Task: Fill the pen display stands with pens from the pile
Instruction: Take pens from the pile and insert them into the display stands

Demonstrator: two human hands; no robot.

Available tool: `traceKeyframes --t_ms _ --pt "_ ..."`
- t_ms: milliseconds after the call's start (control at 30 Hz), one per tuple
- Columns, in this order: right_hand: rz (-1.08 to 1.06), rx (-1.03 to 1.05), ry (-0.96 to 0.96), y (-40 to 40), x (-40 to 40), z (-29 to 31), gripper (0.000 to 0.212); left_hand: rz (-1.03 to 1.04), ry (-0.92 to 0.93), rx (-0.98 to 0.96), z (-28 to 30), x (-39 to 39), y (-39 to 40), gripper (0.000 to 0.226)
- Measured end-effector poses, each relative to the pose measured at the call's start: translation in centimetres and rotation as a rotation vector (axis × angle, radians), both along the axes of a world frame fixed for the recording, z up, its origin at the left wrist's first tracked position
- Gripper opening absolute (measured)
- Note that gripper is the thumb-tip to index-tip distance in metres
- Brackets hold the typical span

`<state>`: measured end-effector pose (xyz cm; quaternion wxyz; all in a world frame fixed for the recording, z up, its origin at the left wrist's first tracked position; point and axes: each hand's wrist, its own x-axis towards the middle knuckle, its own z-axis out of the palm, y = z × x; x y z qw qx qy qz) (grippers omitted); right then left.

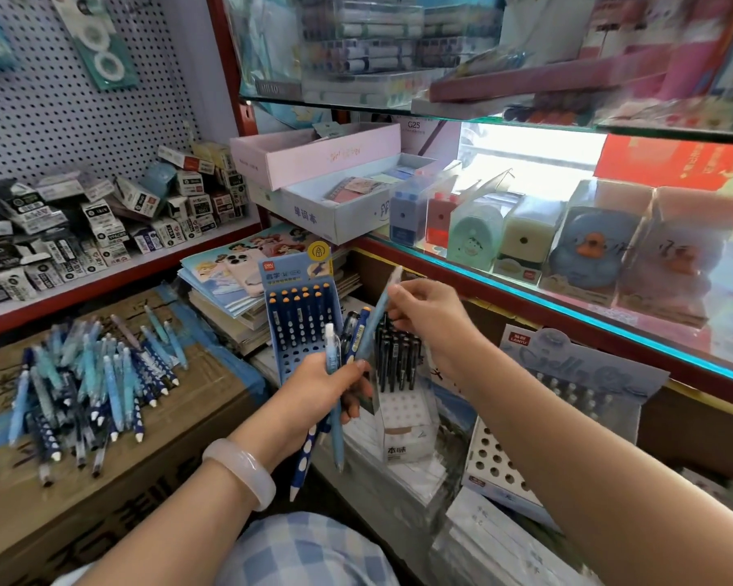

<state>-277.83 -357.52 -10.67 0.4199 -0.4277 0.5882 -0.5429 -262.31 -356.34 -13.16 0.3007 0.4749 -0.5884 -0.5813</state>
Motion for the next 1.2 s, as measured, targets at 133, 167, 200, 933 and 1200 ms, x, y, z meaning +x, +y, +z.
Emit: traceKeyframes --t_ms 133,167,200,933,1200 --pt "-0.144 -0.099 -0.058 1.3 -3.0 2.2 0.012 0.062 -0.055 -0.034 0.5 -1.0 0.1 0.017" --pt "-0.171 -0.129 -0.022 1.8 -3.9 2.7 0.012 0.086 -0.062 -0.048 0.6 -1.5 0.2 0.017" --pt "-0.194 -0.153 0.034 2.4 -4.9 3.1 0.013 0.101 -0.057 -0.063 0.7 -2.1 0.3 0.018" --pt "-0.397 -0.009 0.824 13.0 -17.8 -1.7 0.015 -0.135 0.063 0.033 -0.8 -10.2 4.5 0.046" --pt "-0.409 0.064 0.950 14.3 -18.7 -4.1 0.013 -0.193 0.081 0.026 -1.6 -12.4 6.0 0.034"
